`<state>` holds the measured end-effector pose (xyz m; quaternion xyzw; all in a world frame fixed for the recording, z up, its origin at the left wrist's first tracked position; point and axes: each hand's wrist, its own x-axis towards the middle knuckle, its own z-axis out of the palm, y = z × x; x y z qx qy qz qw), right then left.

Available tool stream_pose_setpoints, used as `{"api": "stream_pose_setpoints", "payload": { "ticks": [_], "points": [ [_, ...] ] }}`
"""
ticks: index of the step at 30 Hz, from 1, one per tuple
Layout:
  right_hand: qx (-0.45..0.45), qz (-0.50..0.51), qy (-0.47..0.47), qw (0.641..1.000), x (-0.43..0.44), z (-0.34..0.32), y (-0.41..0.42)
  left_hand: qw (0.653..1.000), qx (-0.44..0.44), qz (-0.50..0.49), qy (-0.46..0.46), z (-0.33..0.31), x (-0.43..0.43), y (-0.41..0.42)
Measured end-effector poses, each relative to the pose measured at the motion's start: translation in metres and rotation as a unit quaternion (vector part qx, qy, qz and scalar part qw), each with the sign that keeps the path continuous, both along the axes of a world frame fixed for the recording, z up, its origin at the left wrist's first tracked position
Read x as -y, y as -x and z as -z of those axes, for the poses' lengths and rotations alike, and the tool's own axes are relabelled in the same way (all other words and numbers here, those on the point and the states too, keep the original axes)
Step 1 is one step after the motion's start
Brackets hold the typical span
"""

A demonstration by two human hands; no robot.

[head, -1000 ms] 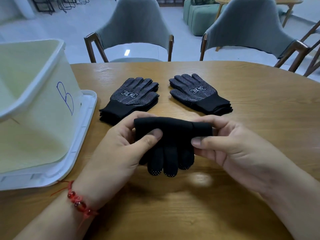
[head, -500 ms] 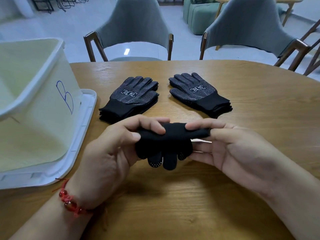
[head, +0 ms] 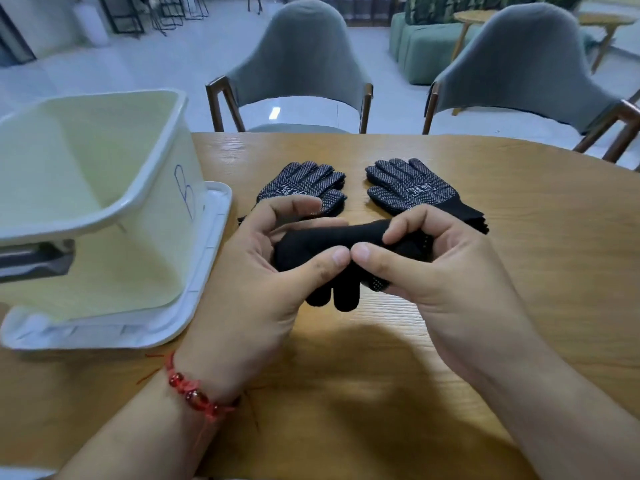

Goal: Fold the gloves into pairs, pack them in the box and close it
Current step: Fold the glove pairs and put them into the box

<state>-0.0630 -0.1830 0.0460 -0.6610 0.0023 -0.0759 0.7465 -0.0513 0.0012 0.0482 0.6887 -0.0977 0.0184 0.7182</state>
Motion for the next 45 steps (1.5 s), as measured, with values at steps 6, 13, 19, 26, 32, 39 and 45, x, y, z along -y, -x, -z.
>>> {"api": "stream_pose_setpoints", "payload": {
  "ticks": [6, 13, 19, 26, 32, 39, 45],
  "points": [
    [0.091, -0.009, -0.038, 0.995, -0.031, -0.023, -0.002, 0.999, 0.000, -0.045, -0.004, -0.026, -0.022, 0.013],
    [0.146, -0.091, 0.110, 0.979, -0.063, -0.068, -0.004, 0.986, 0.123, -0.076, -0.084, -0.066, -0.075, 0.033],
    [0.192, -0.202, 0.267, 0.923, -0.105, -0.115, -0.026, 0.981, 0.127, -0.114, -0.089, -0.086, -0.130, 0.026],
    [0.204, -0.282, 0.396, 0.850, -0.166, -0.150, -0.075, 0.962, 0.119, -0.227, -0.095, -0.092, -0.169, 0.017],
    [0.153, -0.253, 0.461, 0.837, -0.219, -0.148, -0.135, 0.872, 0.114, -0.389, -0.273, -0.079, -0.206, -0.001],
    [0.083, -0.249, 0.629, 0.732, -0.270, -0.138, -0.187, 0.878, 0.036, -0.388, -0.278, -0.078, -0.220, -0.003],
    [0.020, -0.274, 0.712, 0.646, -0.294, -0.121, -0.210, 0.895, 0.040, -0.366, -0.253, -0.075, -0.235, -0.008]
  ]
}}
